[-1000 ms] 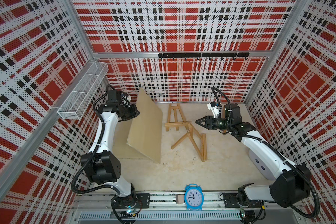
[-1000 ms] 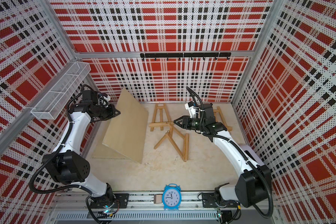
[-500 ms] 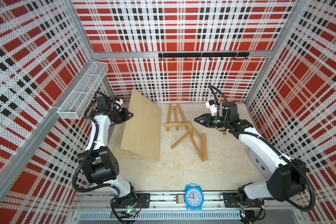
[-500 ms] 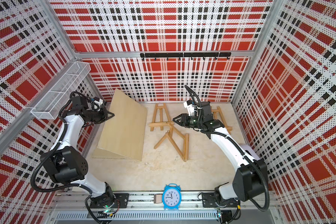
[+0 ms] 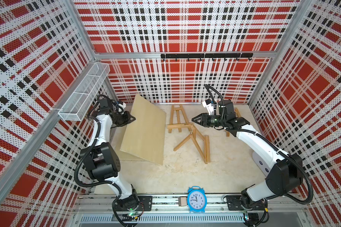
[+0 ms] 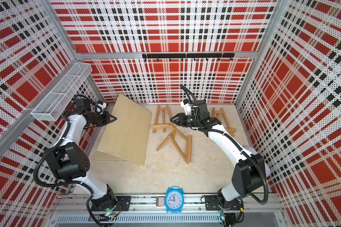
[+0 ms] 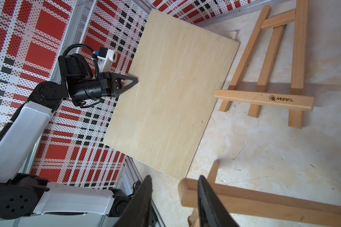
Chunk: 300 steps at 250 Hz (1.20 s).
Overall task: Disassemble the easel
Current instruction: Place the drawing board on the drawing board.
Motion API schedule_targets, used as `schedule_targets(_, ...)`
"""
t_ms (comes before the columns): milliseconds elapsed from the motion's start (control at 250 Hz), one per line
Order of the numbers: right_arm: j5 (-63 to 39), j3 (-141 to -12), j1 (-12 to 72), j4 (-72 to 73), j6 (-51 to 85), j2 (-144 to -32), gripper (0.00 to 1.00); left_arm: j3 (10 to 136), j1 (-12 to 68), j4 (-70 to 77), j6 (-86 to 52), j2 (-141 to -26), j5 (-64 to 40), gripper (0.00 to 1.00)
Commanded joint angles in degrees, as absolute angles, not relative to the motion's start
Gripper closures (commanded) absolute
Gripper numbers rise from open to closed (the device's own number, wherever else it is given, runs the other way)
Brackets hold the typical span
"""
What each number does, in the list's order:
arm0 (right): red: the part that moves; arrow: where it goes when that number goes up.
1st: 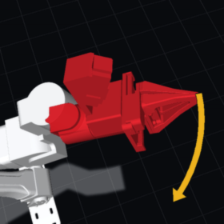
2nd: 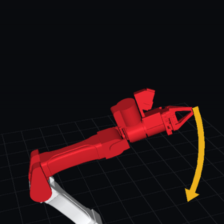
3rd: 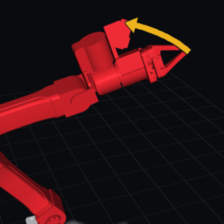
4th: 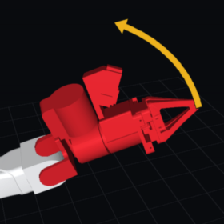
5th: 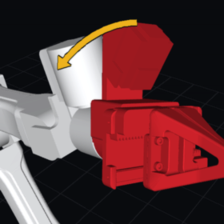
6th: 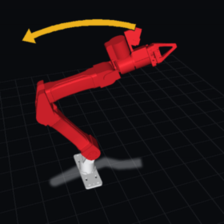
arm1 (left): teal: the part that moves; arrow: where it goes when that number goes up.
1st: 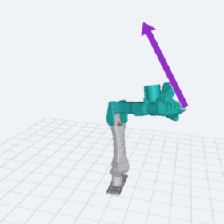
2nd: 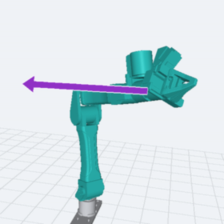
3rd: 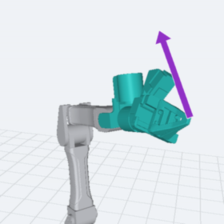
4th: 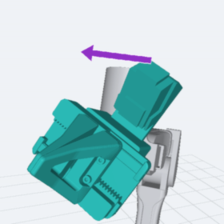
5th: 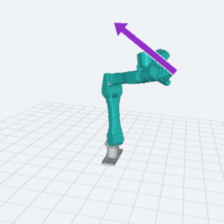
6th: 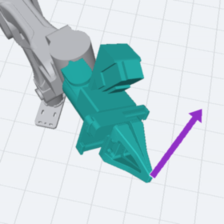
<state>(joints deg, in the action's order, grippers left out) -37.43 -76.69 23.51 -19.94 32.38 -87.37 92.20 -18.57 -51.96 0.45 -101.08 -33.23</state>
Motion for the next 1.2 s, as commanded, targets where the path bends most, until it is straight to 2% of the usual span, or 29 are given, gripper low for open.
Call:
schedule_targets(0, -35.8, -78.4, 23.7, -19.4, 31.4, -87.6, 0.61, 91.8, -18.9, -56.0, 7.1, -108.7, -1.9, 1.00)
schedule_targets(308, -33.7, -79.2, 24.1, -20.7, 31.7, -87.8, 0.61, 91.3, -18.5, -56.0, 6.4, -113.4, 13.9, 1.00)
schedule_targets(452, -33.0, -80.1, 24.7, -21.2, 31.8, -88.3, 0.61, 92.3, -18.0, -56.1, 6.1, -115.9, 19.7, 0.96)
schedule_targets(700, -32.0, -81.1, 25.3, -23.1, 31.3, -88.7, 0.61, 95.2, -16.0, -57.1, 6.7, -122.0, 32.0, 0.66)
schedule_targets(888, -31.2, -81.8, 25.3, -24.8, 30.4, -88.7, 0.61, 95.6, -15.5, -57.3, 6.4, -124.5, 37.3, 0.53)
schedule_targets(1040, -28.6, -83.7, 26.2, -26.6, 27.4, -88.4, 0.61, 95.6, -16.0, -57.0, 5.4, -123.5, 35.5, 0.53)
schedule_targets(1196, -25.1, -86.7, 27.0, -29.7, 23.4, -88.7, 0.61, 94.8, -15.5, -56.3, 3.5, -117.8, 29.5, 0.58)
